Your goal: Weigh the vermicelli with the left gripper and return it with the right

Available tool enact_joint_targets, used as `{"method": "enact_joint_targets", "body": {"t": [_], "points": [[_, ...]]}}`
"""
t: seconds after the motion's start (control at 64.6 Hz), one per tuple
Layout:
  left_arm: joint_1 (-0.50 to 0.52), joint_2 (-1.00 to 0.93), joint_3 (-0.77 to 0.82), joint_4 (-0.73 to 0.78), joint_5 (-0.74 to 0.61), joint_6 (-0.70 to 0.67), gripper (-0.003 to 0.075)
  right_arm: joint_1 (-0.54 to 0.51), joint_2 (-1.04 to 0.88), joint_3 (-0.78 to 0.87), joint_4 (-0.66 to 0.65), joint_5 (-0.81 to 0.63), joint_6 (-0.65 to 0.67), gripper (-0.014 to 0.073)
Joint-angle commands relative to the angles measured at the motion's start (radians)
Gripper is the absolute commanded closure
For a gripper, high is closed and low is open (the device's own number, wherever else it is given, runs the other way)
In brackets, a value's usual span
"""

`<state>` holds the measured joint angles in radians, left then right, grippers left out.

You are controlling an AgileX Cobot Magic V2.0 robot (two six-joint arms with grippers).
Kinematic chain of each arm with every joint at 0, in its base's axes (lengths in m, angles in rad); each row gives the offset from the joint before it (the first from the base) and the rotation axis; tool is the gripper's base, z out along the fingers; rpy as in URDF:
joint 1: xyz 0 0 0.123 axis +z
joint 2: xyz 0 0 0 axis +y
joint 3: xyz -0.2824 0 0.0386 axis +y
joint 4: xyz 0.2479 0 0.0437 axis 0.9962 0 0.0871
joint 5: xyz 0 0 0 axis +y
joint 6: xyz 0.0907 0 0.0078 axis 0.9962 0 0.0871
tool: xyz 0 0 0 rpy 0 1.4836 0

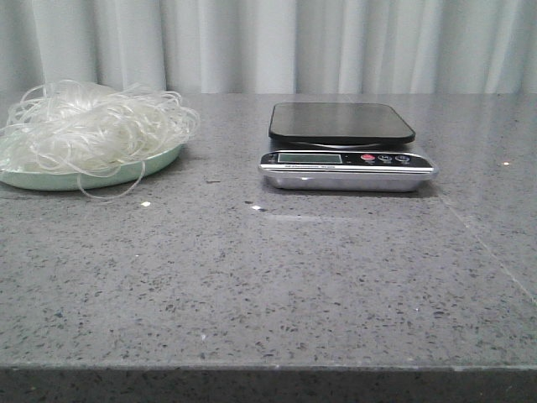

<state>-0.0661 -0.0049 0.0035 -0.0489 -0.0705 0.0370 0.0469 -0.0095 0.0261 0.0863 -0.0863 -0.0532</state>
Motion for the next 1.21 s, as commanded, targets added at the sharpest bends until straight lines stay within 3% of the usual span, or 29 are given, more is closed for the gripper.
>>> {"method": "enact_joint_targets", "body": {"t": [0.0, 0.402, 0.604, 0.681, 0.851, 1.037, 1.192], "points": [[0.001, -0.019, 0.007, -0.006, -0.077, -0.010, 0.0589, -0.004, -0.017, -0.007, -0.002, -0.086, 0.000, 0.0426], [0.001, -0.019, 0.007, -0.006, -0.093, -0.010, 0.0589, -0.004, -0.017, -0.007, -0.002, -0.086, 0.000, 0.0426], [0.001, -0.019, -0.019, -0.091, -0.293, -0.010, 0.0589, -0.004, -0.017, -0.007, -0.002, -0.086, 0.000, 0.0426], [0.001, -0.013, -0.083, -0.154, -0.196, -0.010, 0.0589, -0.004, -0.017, -0.007, -0.002, -0.086, 0.000, 0.0426], [0.001, 0.067, -0.274, -0.050, 0.011, -0.010, 0.0589, -0.004, -0.017, -0.007, -0.002, -0.086, 0.000, 0.0426], [0.001, 0.229, -0.466, -0.048, 0.194, -0.010, 0.0589, -0.004, -0.017, -0.007, -0.002, -0.086, 0.000, 0.0426], [0.001, 0.317, -0.512, -0.048, 0.229, -0.010, 0.0589, -0.004, -0.017, -0.007, -0.002, -0.086, 0.000, 0.0426]]}}
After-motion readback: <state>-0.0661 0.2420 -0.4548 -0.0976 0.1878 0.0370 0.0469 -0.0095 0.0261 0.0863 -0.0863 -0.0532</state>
